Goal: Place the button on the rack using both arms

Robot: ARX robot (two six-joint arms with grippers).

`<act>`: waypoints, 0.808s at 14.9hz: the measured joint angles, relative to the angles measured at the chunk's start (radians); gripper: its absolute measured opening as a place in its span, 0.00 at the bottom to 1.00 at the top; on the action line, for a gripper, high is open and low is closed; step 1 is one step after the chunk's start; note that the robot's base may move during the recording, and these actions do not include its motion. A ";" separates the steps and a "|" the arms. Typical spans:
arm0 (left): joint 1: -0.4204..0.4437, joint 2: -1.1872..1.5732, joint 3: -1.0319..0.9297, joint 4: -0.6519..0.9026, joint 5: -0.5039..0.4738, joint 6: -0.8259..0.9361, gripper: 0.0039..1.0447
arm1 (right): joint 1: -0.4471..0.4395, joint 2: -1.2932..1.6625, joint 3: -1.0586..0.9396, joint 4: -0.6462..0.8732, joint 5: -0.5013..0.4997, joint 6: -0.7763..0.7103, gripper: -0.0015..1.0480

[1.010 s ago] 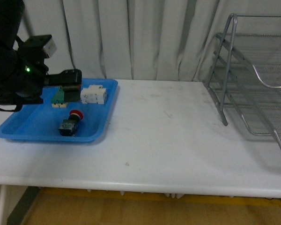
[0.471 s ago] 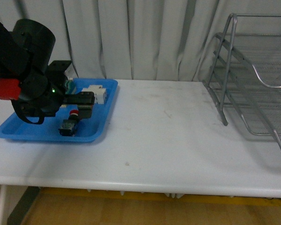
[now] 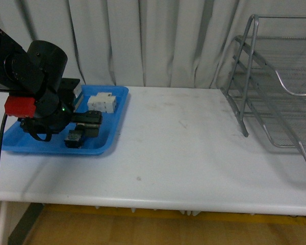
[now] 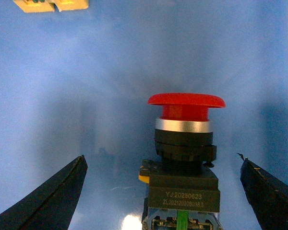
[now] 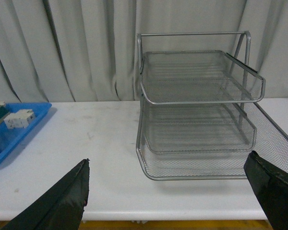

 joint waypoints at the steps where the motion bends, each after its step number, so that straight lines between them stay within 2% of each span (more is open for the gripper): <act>1: 0.001 0.012 0.003 0.004 -0.001 0.005 0.94 | 0.000 0.000 0.000 0.000 0.000 0.000 0.94; 3: 0.001 0.025 0.005 0.014 -0.008 0.026 0.90 | 0.000 0.000 0.000 0.000 0.000 0.000 0.94; 8: -0.006 0.029 0.012 0.013 -0.007 0.026 0.39 | 0.000 0.000 0.000 0.000 0.000 0.000 0.94; 12: -0.005 -0.074 -0.071 0.069 0.009 0.021 0.35 | 0.000 0.000 0.000 0.000 0.000 0.000 0.94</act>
